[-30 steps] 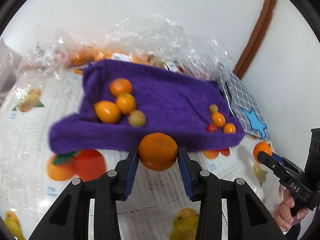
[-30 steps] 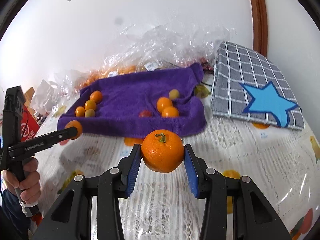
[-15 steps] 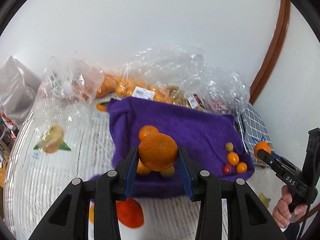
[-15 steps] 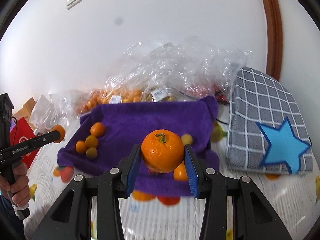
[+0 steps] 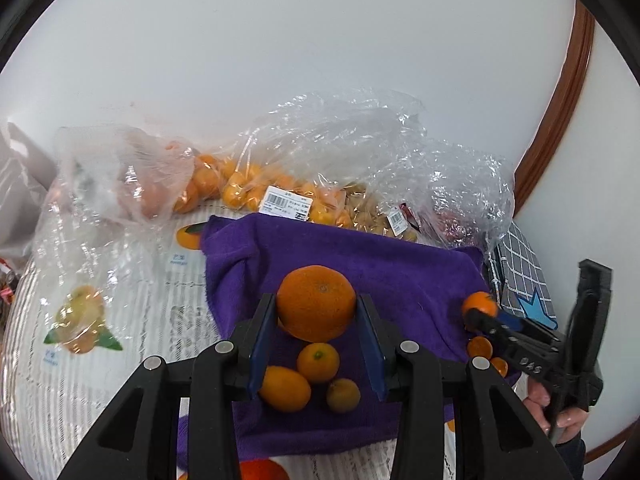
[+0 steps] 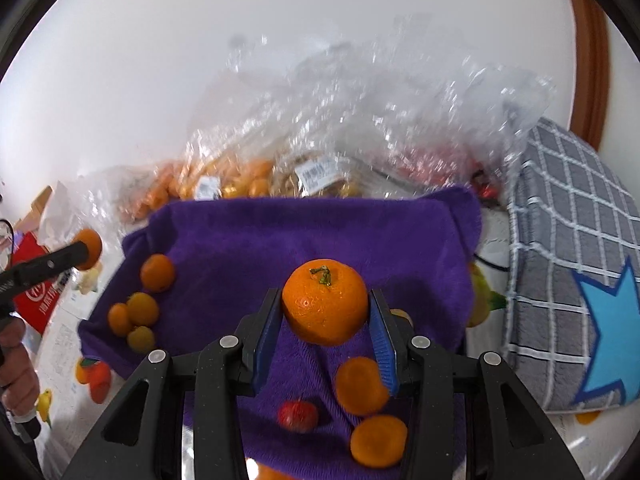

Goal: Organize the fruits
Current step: 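Carry both oranges over the towel and lower them toward it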

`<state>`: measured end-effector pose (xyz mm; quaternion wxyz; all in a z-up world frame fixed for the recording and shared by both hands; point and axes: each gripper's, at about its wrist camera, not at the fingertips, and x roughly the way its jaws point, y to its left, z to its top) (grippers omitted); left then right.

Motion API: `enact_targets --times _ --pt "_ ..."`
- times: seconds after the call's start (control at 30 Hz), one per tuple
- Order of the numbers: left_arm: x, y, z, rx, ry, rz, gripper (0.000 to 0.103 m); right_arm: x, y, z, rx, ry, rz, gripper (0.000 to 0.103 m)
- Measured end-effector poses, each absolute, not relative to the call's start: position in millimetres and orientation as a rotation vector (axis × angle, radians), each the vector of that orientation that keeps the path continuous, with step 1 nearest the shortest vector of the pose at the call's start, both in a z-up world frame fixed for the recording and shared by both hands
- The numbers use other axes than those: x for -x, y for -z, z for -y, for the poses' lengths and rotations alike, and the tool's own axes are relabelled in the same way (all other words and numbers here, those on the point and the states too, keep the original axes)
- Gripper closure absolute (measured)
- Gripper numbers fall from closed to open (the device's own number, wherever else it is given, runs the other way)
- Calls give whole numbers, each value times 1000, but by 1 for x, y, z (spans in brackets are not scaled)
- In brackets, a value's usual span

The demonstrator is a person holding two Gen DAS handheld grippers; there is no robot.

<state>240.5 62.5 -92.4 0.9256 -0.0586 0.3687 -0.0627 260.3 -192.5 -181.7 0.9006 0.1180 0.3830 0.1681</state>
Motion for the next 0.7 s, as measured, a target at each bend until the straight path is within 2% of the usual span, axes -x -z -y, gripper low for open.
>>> enact_targets --times 0.43,0.7 --pt "-267 117 -41 91 192 -830 65 -280 206 165 -163 -366 -859 60" --pt "-280 137 -11 5 213 -907 65 -271 203 176 -195 -364 -846 60"
